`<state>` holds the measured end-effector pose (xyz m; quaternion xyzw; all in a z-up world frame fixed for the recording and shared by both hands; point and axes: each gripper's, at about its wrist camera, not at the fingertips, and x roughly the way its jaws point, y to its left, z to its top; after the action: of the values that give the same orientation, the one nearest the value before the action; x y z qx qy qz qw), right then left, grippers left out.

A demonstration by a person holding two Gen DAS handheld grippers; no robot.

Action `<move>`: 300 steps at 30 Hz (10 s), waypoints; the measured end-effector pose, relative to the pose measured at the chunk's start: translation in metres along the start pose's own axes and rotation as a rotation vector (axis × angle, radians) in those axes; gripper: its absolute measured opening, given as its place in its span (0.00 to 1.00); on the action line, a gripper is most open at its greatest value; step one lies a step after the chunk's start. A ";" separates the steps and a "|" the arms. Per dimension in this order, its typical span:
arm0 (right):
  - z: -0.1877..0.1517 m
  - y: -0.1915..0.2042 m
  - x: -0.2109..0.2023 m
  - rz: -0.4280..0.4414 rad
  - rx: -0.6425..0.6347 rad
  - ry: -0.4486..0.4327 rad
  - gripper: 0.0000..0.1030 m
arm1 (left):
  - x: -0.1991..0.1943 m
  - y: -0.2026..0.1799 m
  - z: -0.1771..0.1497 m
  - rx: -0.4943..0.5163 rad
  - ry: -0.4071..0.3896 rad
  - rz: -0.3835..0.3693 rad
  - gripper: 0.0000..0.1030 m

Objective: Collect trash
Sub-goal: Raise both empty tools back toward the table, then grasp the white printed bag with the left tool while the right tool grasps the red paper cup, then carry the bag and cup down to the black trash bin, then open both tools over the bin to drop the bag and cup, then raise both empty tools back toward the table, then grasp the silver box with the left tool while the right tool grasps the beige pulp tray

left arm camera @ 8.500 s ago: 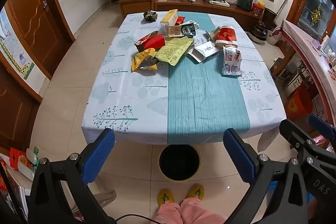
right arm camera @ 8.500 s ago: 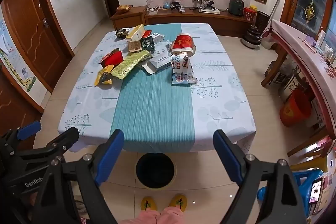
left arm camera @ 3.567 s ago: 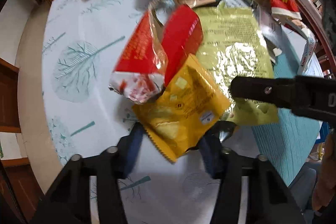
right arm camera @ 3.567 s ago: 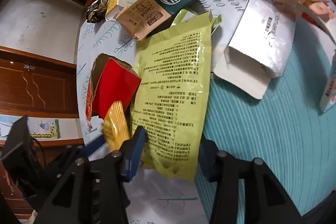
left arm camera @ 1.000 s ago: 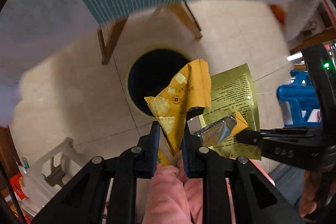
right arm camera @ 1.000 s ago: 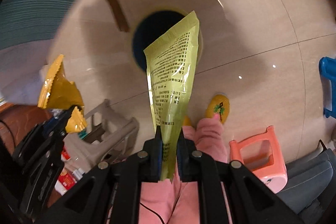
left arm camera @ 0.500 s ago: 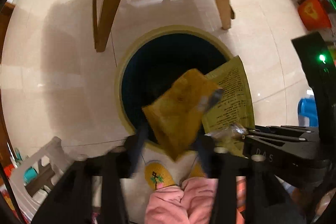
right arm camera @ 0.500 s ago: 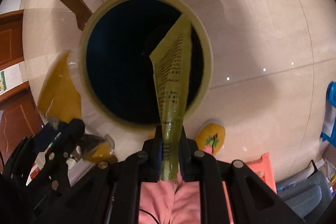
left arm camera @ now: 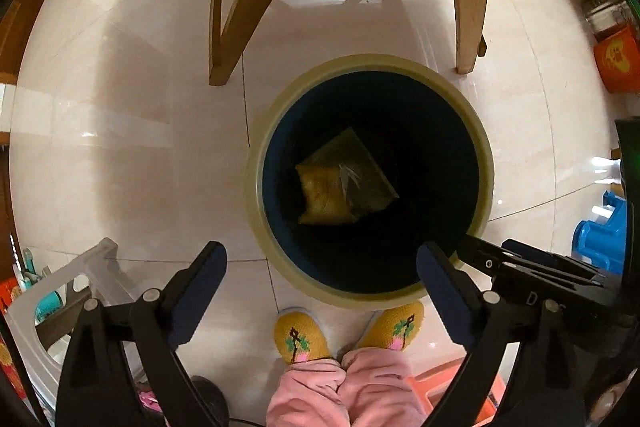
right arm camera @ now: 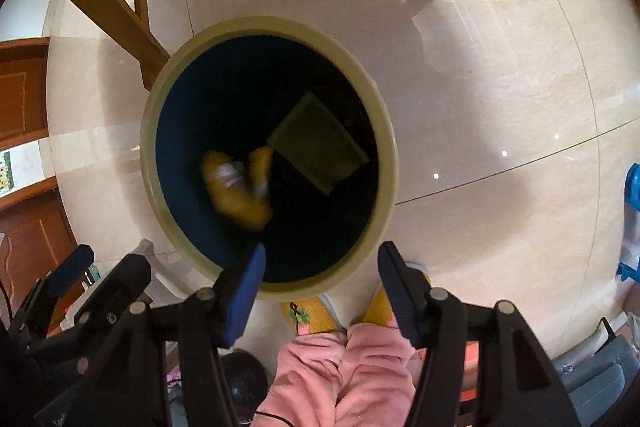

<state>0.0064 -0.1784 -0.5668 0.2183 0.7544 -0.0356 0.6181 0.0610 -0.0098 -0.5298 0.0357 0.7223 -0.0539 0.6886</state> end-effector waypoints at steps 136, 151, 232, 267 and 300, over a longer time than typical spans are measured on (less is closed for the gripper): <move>0.237 0.091 -0.521 0.393 -0.496 -0.433 0.40 | -0.427 -0.091 0.211 -0.205 -0.321 -0.216 0.53; 0.070 0.116 -0.501 0.344 -0.535 -0.408 0.40 | -0.481 -0.009 0.067 -0.097 -0.443 -0.154 0.53; -0.009 0.018 -0.087 0.059 -0.193 -0.201 0.63 | -0.111 0.031 -0.051 -0.192 -0.198 -0.025 0.92; -0.179 0.105 -0.503 0.064 -0.402 -0.798 0.63 | -0.528 0.060 -0.105 0.001 -0.586 -0.095 0.90; 0.079 0.082 -0.558 0.083 -0.540 -0.773 0.62 | -0.460 -0.067 0.185 0.190 -0.390 -0.158 0.87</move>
<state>0.1876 -0.2894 -0.0384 0.0504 0.4419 0.1077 0.8892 0.2586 -0.0889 -0.0766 0.0325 0.5678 -0.1814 0.8023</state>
